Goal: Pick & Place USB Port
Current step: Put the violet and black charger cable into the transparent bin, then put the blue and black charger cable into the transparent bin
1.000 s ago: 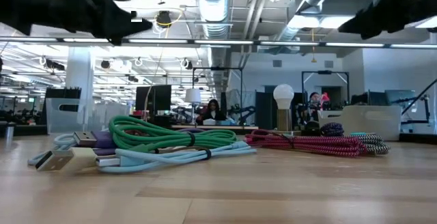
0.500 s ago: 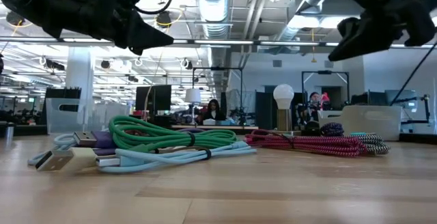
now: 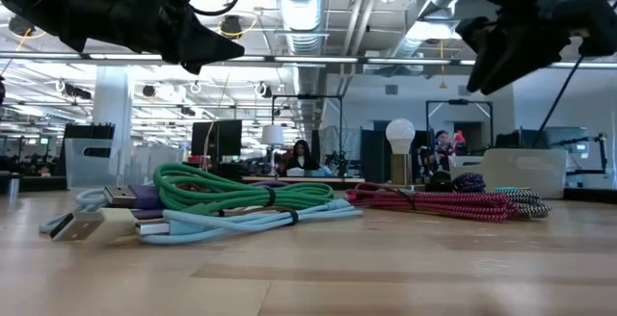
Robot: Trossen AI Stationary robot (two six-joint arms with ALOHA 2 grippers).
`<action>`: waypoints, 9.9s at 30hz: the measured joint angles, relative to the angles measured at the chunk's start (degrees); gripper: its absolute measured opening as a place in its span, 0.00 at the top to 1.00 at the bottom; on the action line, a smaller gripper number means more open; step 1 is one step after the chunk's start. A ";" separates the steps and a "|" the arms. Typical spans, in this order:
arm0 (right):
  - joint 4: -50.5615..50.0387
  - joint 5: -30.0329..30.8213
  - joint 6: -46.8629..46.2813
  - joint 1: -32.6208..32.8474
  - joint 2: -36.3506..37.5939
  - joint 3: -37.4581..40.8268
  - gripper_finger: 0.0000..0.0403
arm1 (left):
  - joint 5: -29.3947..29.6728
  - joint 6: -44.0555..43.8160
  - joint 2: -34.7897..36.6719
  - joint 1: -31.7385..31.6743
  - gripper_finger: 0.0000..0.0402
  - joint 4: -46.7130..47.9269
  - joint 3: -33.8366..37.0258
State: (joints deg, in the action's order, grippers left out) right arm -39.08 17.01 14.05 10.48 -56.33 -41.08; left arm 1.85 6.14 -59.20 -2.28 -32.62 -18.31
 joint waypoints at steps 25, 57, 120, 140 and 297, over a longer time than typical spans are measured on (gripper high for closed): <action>4.21 -4.05 -0.07 1.93 -21.85 0.00 0.58 | 0.01 -2.37 0.00 0.00 0.97 0.31 0.04; 12.15 -0.49 -0.19 -1.15 -29.64 2.06 0.99 | 0.01 -1.68 0.00 0.00 0.97 0.87 0.11; 54.91 -9.59 5.85 -14.03 -41.48 -22.86 1.00 | -9.99 -2.04 -1.18 -6.10 0.68 -3.30 -5.86; 58.87 -11.21 4.01 -14.68 -41.45 -22.86 1.00 | -10.05 -2.59 -1.11 -6.10 0.87 -3.80 -5.86; 31.83 -13.81 -6.00 -9.20 14.75 6.73 0.88 | 9.30 -7.53 26.88 -34.31 0.78 31.27 8.28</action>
State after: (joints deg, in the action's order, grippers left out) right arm -7.25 3.20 8.05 1.28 -41.58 -34.35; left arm 11.15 -1.38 -32.32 -36.60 -1.35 -10.02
